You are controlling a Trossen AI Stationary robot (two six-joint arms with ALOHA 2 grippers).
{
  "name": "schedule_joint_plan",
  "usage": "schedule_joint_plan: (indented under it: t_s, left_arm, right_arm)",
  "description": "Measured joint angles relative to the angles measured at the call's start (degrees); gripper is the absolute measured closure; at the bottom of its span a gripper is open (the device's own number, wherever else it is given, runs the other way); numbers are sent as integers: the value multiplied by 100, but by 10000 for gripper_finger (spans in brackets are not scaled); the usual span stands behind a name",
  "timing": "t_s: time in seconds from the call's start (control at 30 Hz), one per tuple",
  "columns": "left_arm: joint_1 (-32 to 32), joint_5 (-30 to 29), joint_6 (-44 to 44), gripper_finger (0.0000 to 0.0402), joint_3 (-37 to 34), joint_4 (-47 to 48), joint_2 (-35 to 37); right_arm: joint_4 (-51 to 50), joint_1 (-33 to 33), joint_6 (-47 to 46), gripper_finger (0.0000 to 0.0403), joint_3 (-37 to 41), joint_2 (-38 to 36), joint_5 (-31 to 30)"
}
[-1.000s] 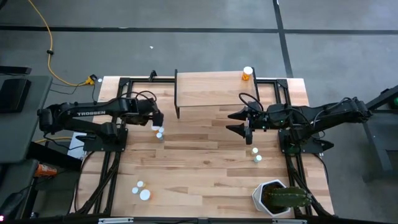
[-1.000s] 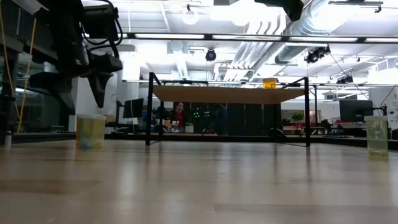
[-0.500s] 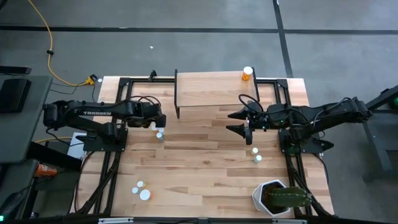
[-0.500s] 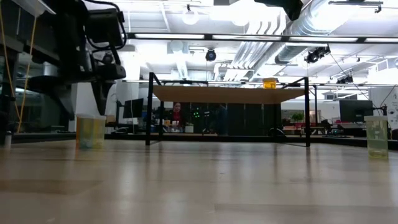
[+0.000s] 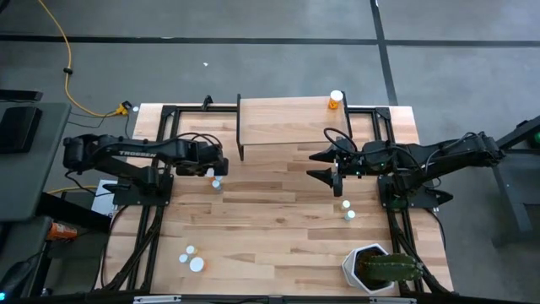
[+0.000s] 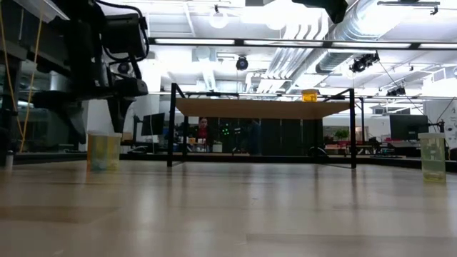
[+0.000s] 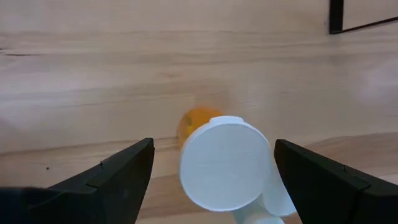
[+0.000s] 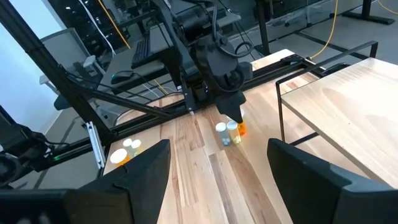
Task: Pick and place medicine bottles onto shelf by color
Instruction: Put the top orange pill bottle on the shelf aligned with the orange pill bottle
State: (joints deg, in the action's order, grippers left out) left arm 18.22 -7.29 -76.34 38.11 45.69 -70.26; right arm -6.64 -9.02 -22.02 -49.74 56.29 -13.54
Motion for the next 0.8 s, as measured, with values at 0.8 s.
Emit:
schedule_joint_plan:
  t_s: [0.8]
  left_arm:
    - [0, 4, 95, 199, 0, -61, -110]
  right_arm:
    - [1, -2, -44, 143, 0, 0, 0]
